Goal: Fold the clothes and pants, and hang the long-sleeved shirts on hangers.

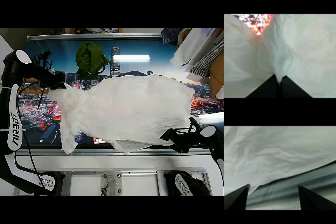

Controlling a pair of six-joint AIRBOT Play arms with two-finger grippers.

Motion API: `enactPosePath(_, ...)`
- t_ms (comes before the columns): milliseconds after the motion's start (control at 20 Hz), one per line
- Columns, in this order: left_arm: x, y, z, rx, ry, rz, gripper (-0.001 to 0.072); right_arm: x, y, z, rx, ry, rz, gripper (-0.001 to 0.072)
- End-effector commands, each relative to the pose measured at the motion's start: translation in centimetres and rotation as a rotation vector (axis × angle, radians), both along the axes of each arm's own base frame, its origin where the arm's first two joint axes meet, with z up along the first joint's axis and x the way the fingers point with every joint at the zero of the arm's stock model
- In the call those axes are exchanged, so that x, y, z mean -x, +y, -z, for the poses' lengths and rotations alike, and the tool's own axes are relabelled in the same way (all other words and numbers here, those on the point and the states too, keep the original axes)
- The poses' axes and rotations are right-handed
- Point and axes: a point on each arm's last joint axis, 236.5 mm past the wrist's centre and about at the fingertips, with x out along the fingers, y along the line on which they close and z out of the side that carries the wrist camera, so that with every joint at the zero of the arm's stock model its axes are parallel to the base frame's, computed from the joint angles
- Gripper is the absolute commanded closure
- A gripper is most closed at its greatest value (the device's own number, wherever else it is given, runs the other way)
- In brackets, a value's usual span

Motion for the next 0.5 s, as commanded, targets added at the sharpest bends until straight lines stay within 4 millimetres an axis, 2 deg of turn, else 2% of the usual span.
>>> enactPosePath(0, -0.2, 0.1, 0.0, -0.001, -0.007, -0.002, 0.0695, -0.4, 3.0, 1.6, -0.022, -0.007, 0.033, 0.0053)
enactPosePath(200, -0.1, 0.1, 0.0, -0.001, -0.006, -0.001, 0.0695, -1.2, 5.9, 2.8, 0.001, -0.031, -0.041, 0.0054)
enactPosePath(400, -0.1, 0.1, 0.0, -0.001, -0.003, -0.001, 0.0695, -2.2, 7.4, 3.6, 0.013, -0.070, -0.075, 0.0056)
enactPosePath(450, -0.1, 0.1, 0.0, -0.001, -0.004, -0.001, 0.0695, -2.5, 7.4, 3.6, 0.019, -0.081, -0.078, 0.0111)
